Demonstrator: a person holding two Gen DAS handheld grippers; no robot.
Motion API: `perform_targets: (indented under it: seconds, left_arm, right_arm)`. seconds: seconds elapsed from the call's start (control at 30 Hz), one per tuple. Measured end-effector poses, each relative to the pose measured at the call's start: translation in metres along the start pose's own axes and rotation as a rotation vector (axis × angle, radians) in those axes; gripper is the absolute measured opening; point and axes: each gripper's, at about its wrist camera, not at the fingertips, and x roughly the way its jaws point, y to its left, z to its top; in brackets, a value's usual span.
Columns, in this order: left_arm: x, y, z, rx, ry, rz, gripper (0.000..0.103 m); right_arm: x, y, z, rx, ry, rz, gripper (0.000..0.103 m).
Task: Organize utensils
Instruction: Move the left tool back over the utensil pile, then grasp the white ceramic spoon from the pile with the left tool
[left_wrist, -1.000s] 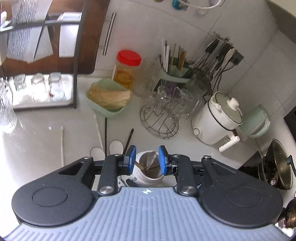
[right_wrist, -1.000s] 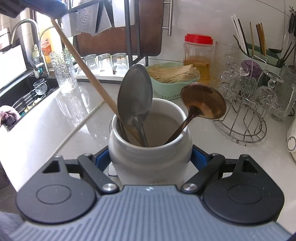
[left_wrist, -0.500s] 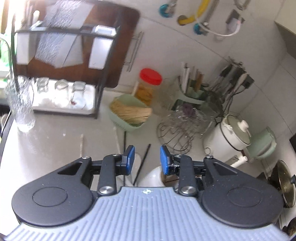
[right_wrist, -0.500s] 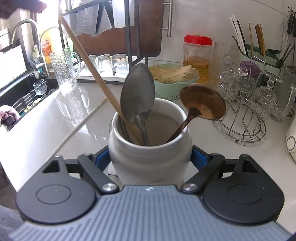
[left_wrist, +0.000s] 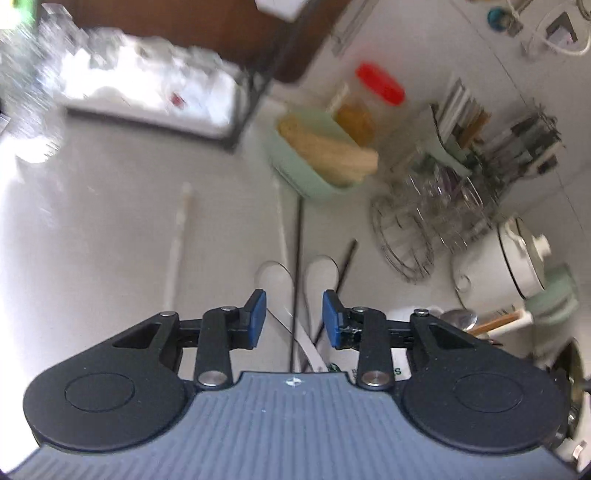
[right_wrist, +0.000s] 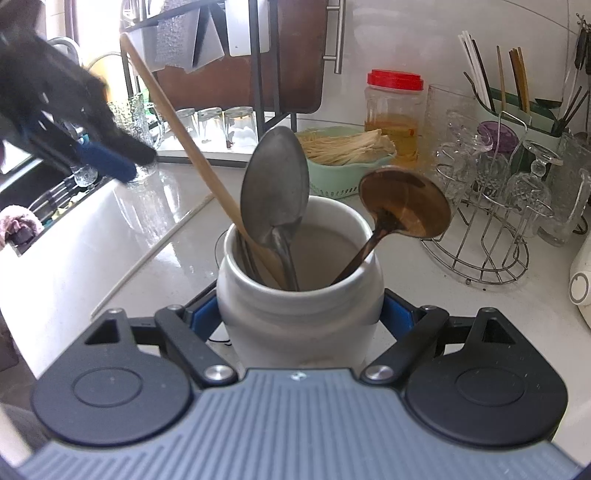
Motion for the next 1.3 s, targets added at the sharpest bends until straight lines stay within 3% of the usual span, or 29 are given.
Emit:
perform_targets:
  seconds: [0.3, 0.57, 1.1, 1.3]
  left_arm:
    - [0.066, 0.031, 0.01, -0.006, 0.08, -0.018, 0.041]
    - [0.088, 0.031, 0.023, 0.063, 0.093, -0.052, 0.039]
    - [0.126, 0.028, 0.033, 0.103, 0.149, -0.054, 0.017]
    - [0.126, 0.019, 0.03, 0.144, 0.146, 0.003, 0.008]
  right_arm:
    - [0.006, 0.002, 0.003, 0.036, -0.009, -0.04, 0.091]
    - [0.012, 0.005, 0.007, 0.06, -0.015, -0.064, 0.091]
    - [0.012, 0.006, 0.007, 0.066, -0.021, -0.064, 0.091]
    - [0.011, 0.004, 0.006, 0.057, -0.021, -0.052, 0.091]
